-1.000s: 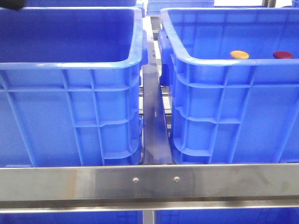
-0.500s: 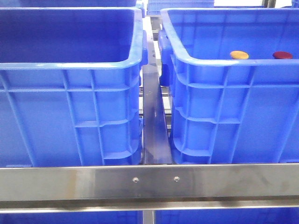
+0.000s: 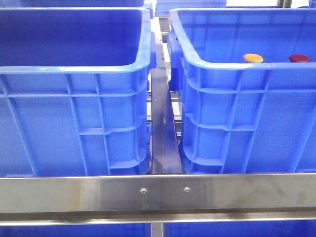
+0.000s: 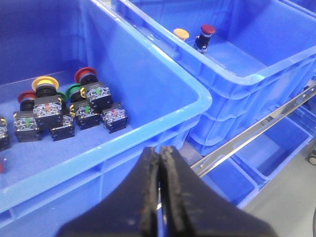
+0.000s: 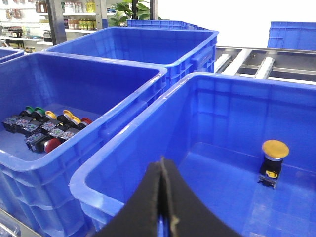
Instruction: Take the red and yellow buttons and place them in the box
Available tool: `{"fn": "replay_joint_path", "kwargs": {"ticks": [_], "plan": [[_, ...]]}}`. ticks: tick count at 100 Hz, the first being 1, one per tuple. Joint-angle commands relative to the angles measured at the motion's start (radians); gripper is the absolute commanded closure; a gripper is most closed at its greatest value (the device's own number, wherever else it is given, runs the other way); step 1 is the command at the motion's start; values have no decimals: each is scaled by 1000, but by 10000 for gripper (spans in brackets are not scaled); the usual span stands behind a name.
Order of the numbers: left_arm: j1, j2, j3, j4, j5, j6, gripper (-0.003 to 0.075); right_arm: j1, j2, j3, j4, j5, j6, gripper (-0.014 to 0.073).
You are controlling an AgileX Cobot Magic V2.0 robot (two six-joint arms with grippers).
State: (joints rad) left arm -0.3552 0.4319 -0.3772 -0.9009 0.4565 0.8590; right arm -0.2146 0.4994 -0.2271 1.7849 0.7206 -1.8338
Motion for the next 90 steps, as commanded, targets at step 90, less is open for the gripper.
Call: {"fn": "replay_joint_path", "kwargs": {"ticks": [90], "plan": [[148,-201,112,618,-227,-652,740,-2,2,-25,132,34,-9,656]]}}
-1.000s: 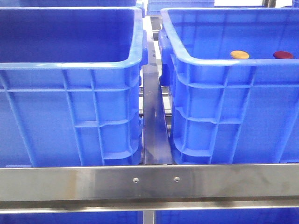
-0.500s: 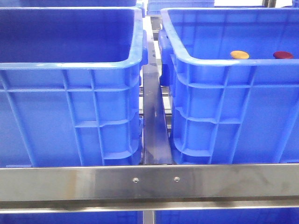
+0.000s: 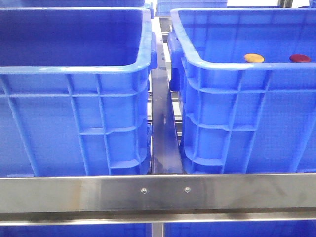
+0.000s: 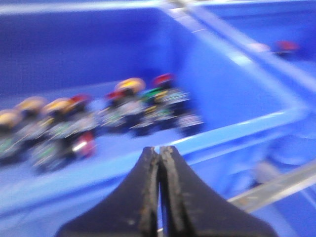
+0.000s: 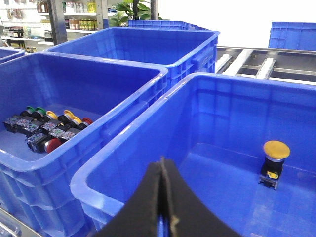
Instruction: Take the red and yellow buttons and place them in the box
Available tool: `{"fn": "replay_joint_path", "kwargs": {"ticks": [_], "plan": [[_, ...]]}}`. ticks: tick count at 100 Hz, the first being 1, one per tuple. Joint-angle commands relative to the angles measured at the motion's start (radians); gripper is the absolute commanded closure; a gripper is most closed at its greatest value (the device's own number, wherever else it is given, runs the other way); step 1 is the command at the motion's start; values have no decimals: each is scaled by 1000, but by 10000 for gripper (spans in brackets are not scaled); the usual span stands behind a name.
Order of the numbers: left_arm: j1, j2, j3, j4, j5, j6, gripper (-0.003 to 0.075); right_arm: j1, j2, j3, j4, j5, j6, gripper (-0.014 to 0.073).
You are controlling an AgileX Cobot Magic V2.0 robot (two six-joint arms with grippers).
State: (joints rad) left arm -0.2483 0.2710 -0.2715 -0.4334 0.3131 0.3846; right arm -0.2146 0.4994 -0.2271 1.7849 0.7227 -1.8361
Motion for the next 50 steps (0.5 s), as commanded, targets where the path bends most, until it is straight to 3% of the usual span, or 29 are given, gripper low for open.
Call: {"fn": "replay_joint_path", "kwargs": {"ticks": [1,12,50], "plan": [[45,-51,11,173,-87,-195,740,-2,2,-25,132,32,-6,656],[91,-125,88,277,-176,-273,740,-2,2,-25,132,32,-6,656],[264,-307,328,340,-379,-283,740,-2,2,-25,132,32,-6,656]]}}
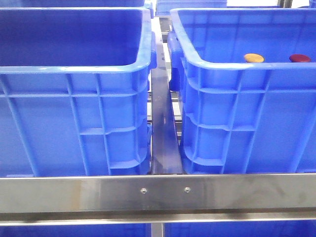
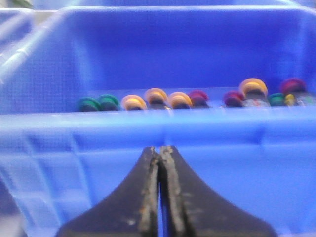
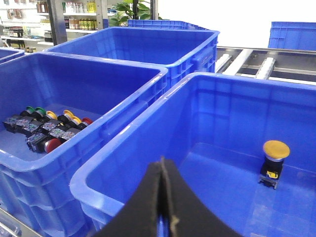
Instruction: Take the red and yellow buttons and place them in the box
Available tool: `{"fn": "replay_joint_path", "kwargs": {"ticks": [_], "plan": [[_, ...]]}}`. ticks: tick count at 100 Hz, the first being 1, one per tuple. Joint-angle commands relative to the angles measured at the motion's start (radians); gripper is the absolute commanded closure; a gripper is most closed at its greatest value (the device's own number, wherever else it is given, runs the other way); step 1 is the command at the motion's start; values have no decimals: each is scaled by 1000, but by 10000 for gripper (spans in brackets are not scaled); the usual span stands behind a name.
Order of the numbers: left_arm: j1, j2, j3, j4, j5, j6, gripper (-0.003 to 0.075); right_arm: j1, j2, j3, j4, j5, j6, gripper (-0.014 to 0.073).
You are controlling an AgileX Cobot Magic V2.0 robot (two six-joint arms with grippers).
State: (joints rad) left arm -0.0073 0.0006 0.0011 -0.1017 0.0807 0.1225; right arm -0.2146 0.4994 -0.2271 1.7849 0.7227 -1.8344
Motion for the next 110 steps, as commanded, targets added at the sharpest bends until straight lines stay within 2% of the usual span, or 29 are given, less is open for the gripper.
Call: {"fn": "replay_joint_path", "kwargs": {"ticks": [1,20,110], "plan": [[25,-40,55,9,-120,-24,740,-2,2,-25,132,32,-8,656],[69,-38,53,62,-87,-62,740,-2,2,-25,132,30,-8,656],[69,-38,53,62,-52,-62,740,-2,2,-25,132,30,-8,656]]}}
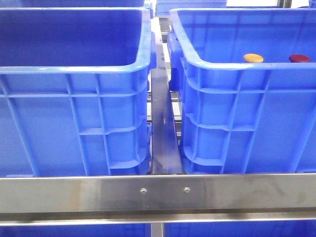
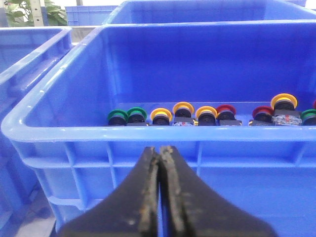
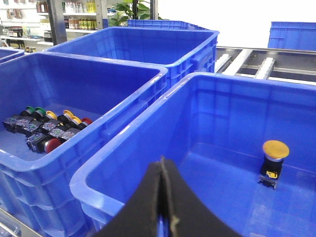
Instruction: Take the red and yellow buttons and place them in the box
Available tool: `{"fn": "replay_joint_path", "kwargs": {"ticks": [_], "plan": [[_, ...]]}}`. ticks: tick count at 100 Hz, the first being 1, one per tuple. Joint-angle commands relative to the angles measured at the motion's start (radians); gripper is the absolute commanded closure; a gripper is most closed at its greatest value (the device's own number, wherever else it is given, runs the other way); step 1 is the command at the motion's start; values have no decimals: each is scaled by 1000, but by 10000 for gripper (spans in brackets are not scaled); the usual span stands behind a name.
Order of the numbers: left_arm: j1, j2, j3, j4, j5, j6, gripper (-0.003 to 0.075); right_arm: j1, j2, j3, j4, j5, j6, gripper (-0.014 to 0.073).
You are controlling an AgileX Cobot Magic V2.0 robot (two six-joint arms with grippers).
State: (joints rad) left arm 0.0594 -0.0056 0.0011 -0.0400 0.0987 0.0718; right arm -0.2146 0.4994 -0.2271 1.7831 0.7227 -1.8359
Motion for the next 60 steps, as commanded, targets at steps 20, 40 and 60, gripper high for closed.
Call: {"fn": "replay_joint_path", "kwargs": {"ticks": [20,40,60], "plan": [[3,-32,53,0,-70,-11,740,24,5,-25,134,24,-6,656],[3,-32,53,0,-70,-11,740,107,11,-25,134,14,-6,656],[3,-32,53,0,-70,-11,740,231,9,-26,134,-148,-6,656]]}}
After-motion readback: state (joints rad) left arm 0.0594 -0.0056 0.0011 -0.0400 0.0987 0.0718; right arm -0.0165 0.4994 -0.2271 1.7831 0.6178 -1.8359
